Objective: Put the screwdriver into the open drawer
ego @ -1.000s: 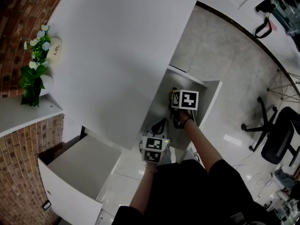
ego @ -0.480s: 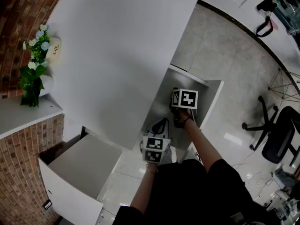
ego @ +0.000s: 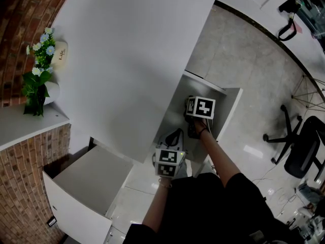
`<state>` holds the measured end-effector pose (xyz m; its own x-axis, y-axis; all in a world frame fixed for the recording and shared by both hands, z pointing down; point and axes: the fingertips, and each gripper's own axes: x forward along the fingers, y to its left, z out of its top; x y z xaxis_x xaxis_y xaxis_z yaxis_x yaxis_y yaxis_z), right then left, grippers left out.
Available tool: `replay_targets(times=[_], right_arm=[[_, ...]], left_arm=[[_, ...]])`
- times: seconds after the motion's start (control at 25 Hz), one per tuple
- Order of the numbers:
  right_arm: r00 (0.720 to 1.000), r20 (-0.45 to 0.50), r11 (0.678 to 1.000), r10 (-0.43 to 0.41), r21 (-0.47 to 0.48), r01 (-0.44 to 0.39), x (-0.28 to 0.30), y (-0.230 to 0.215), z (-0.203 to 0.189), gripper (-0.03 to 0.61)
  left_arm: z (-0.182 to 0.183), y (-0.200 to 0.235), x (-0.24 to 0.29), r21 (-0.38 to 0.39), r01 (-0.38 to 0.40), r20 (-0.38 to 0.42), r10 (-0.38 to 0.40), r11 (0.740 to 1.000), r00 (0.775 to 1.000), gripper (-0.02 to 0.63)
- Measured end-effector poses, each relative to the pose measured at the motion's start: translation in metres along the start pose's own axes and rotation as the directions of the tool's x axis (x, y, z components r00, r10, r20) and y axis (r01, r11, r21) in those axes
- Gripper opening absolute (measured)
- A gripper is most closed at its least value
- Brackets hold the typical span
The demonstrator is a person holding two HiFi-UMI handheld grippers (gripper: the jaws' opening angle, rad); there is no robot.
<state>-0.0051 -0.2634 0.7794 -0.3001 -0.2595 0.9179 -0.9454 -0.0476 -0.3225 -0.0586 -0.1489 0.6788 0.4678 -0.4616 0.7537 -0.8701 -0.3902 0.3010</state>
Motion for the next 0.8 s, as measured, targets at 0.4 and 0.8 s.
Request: replay_targets(times=[0.4,0.8], right_arm=[[0.993,0.104,0.996,0.047,-0.078,-0.039,-0.035,0.022,0.02,0.151],[0.959,0.214,0.981,0.186,-0.091,-0.17,-0.1,0.045,0.031,0.043]], left_arm=[[0.018,-0.002,-0.018,0.059,-0.016,0.013,0.015,0.998,1.0,0.008],[0.051,-0.014,-0.056,0.093,-0.033,0.123,0.021,0.995,0.992,0.008]])
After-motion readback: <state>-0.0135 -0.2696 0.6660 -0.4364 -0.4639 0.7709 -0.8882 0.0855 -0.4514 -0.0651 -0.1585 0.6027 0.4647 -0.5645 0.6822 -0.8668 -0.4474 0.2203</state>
